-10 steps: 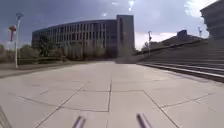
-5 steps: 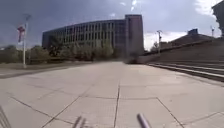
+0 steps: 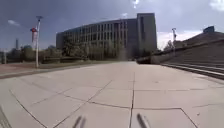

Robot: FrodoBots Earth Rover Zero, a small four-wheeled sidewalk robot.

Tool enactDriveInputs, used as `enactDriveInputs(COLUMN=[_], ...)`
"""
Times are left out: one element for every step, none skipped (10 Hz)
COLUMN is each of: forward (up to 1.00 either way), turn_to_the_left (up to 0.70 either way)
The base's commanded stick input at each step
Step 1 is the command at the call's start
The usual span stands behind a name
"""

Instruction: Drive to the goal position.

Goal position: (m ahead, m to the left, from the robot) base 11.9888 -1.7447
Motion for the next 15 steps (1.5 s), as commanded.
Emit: enactDriveInputs(forward=[0.70,0.70,0.70,0.70,0.70,0.70,0.70,0.70,0.70,0.70,0.70,0.70,0.70,0.70,0.70], turn_to_the_left=[0.00,0.00,-0.12,-0.27,-0.27,-0.27,-0.27,-0.27,-0.27,-0.27,-0.27,-0.27,-0.27,-0.27,-0.27])
